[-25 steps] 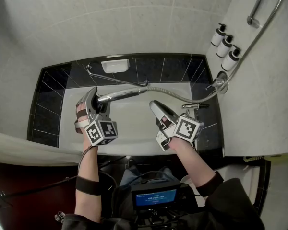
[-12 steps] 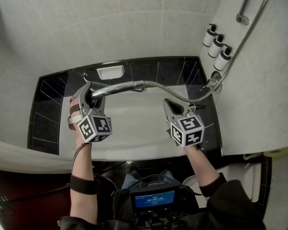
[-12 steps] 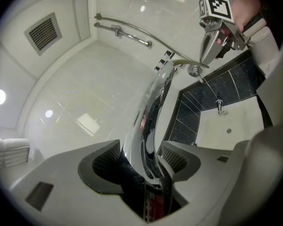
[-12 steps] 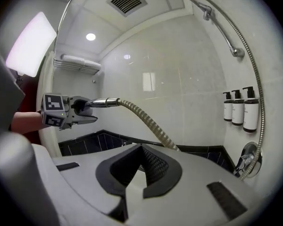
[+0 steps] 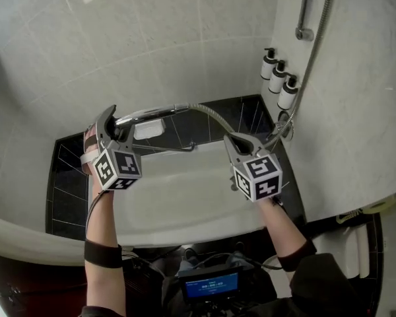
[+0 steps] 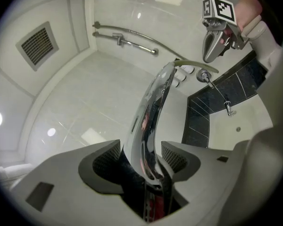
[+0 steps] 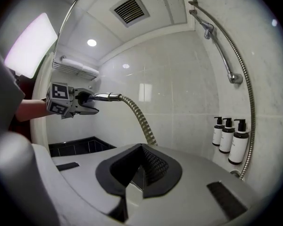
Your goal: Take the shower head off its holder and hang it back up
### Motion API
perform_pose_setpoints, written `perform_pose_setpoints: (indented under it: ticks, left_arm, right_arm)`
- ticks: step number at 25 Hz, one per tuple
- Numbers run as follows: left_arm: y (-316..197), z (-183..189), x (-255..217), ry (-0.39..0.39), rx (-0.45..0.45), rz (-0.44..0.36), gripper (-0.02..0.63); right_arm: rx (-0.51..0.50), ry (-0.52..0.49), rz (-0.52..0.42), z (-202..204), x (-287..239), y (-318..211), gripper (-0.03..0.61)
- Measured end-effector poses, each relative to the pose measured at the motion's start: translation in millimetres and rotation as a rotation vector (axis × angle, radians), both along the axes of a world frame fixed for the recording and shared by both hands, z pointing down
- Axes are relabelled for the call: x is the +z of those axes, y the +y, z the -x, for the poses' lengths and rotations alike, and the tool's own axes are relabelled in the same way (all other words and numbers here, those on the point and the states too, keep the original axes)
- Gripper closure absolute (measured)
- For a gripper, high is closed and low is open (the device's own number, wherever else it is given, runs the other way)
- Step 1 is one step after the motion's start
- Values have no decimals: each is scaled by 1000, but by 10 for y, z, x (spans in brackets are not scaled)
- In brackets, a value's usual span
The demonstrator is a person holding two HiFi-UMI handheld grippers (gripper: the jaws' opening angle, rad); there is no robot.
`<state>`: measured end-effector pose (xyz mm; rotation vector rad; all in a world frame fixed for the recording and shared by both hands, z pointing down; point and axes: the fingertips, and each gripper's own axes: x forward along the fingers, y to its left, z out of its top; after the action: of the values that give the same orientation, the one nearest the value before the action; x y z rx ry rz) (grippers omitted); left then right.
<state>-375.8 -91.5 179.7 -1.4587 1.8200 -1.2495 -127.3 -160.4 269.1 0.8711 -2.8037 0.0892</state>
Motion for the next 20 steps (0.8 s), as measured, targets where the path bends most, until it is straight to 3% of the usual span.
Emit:
perform_pose_setpoints:
  ticks: [20]
  left_arm:
    - [-1265, -211, -2026, -179, 121, -4, 337]
  right_arm:
    - [111, 23, -256, -382, -1413, -853, 561]
